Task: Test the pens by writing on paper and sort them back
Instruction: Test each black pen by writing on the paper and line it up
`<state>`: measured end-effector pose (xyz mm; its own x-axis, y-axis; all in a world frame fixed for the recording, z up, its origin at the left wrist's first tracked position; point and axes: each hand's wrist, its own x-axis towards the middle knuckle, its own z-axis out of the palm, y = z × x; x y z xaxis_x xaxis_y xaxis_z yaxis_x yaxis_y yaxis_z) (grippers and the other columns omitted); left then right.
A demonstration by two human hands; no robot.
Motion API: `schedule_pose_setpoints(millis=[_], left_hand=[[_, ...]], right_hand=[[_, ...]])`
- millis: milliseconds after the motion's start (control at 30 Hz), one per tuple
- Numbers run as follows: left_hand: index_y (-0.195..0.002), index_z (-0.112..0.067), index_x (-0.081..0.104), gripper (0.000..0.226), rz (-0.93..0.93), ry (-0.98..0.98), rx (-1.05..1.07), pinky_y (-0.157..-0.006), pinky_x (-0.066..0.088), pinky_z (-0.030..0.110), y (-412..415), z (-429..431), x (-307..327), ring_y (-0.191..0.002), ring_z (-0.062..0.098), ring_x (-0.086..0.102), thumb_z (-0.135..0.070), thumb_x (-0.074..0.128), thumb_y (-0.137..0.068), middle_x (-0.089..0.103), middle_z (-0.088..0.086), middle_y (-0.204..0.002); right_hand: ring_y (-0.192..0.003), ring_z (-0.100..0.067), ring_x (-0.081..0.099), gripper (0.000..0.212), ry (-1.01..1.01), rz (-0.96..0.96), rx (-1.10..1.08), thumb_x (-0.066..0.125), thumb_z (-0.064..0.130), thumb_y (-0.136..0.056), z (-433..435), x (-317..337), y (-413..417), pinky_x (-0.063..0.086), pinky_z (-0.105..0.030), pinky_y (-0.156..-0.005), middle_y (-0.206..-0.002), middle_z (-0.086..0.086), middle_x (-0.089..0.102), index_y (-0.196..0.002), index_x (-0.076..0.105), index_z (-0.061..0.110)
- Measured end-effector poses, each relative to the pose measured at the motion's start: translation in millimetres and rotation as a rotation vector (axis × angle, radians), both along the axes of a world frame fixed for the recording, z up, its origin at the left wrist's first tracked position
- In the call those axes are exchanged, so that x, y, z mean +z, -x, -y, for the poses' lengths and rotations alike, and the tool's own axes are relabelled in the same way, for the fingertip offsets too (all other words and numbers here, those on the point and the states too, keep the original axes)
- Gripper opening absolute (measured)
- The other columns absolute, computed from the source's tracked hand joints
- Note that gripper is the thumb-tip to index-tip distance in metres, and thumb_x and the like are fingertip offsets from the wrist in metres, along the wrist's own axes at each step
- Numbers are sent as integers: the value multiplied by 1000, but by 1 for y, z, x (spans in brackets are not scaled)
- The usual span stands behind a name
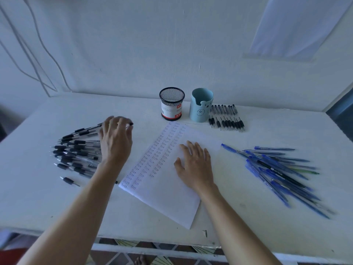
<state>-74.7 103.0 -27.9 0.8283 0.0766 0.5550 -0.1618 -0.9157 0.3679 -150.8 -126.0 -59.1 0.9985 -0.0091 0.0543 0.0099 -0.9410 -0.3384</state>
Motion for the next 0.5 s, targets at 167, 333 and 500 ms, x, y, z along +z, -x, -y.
schedule_pose_setpoints(millis=[167,333,500], left_hand=[[-114,-19,44,9,154,415,-289,-73,49,36,12,27,25,-90,29,65,-19,43,-105,69,5,-100],[-94,-22,53,31,-175,1247,-459,-42,20,18,27,49,47,-45,9,25,-36,30,-110,33,-6,-57],[-86,-18,59,23,-411,1543,-547,-44,11,19,38,56,46,-41,9,13,-36,45,-91,28,-4,-45]], right_hand=[[-152,-23,14,84,11,25,-4,5,52,-78,0,-2,1,4,-46,-122,-163,-3,25,-150,35,22],[-151,-23,18,80,-3,40,-16,10,51,-79,-1,-3,1,6,-46,-122,-161,-3,30,-147,40,22],[-151,-22,16,66,-22,36,-18,27,45,-87,0,-2,0,5,-45,-122,-161,-2,30,-148,40,23]])
